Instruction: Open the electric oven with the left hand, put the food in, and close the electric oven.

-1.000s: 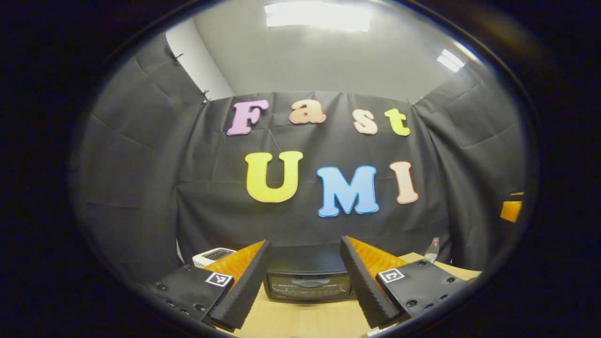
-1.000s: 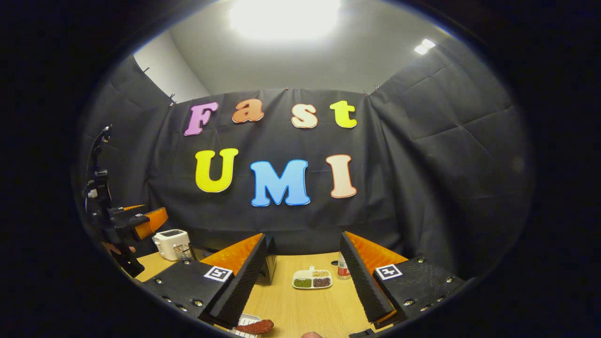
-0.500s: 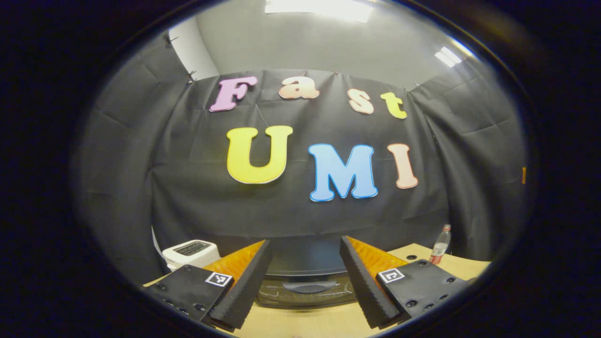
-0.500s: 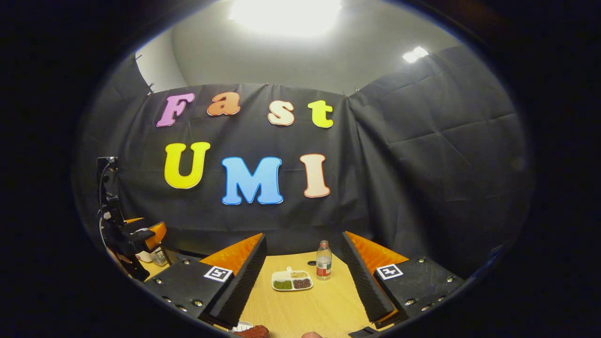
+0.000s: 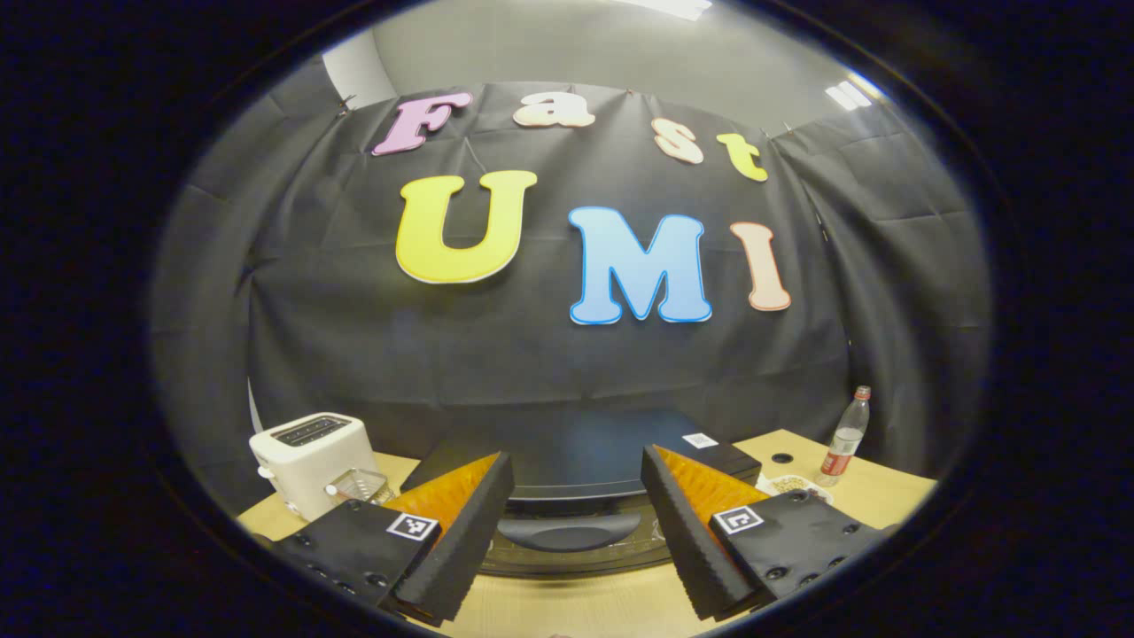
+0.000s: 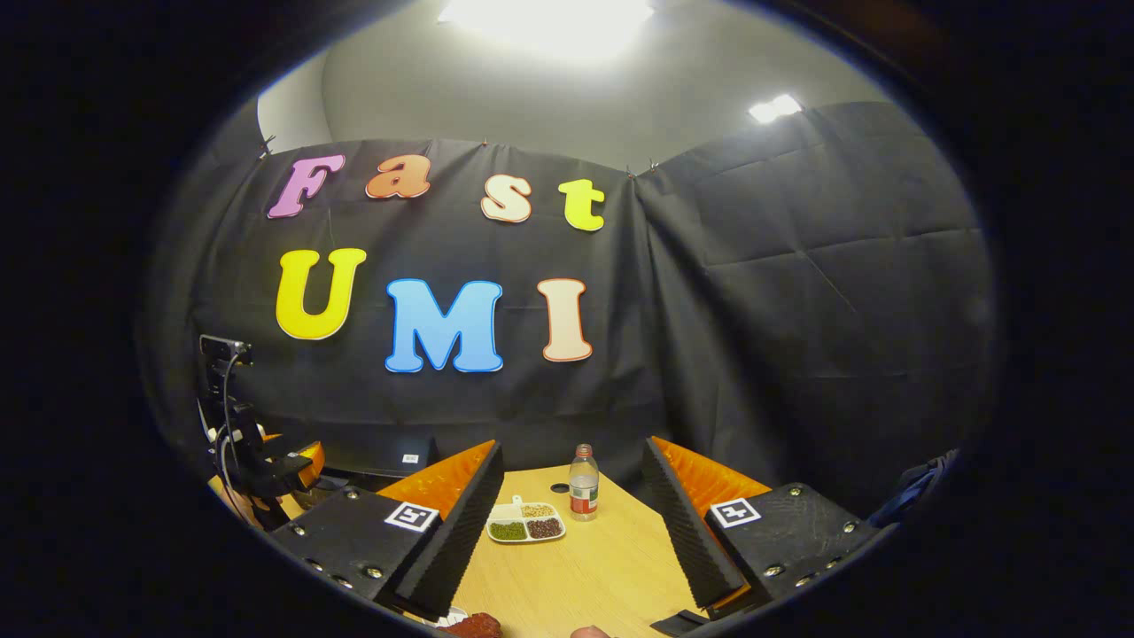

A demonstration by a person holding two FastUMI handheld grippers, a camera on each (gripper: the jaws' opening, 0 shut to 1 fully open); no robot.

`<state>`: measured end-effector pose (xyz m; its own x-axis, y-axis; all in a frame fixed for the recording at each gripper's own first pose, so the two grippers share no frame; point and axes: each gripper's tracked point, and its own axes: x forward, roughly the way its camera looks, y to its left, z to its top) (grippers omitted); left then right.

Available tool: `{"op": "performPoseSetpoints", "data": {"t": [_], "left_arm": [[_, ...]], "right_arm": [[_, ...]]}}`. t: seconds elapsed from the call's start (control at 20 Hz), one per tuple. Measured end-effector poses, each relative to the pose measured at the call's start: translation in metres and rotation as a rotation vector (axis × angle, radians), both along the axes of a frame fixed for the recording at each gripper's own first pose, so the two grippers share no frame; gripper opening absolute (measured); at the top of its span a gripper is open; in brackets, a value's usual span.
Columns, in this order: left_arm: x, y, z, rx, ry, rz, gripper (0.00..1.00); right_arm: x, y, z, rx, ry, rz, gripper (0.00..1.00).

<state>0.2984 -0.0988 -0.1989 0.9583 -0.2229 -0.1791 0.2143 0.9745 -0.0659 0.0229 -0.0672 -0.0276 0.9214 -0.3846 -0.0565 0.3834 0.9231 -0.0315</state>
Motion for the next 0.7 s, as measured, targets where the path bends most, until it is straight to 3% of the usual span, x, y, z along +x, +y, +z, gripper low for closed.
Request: {"op": "performPoseSetpoints", "data": {"t": [0.1, 0.2, 0.7], "left_arm": [[0.008, -0.001, -0.019, 0.003, 0.032, 0.004, 0.91], [0.015, 0.001, -0.039, 0.01, 0.07, 0.016, 1.0], [0.02, 0.0, -0.066, 0.052, 0.079, 0.022, 1.0]], "right_arm": [[-0.003, -0.001, 0.001, -0.016, 0.009, -0.015, 0.96], [-0.005, -0.002, 0.001, -0.027, 0.019, -0.026, 0.96], [-0.014, 0.004, 0.0, -0.042, 0.051, -0.01, 0.95]]}}
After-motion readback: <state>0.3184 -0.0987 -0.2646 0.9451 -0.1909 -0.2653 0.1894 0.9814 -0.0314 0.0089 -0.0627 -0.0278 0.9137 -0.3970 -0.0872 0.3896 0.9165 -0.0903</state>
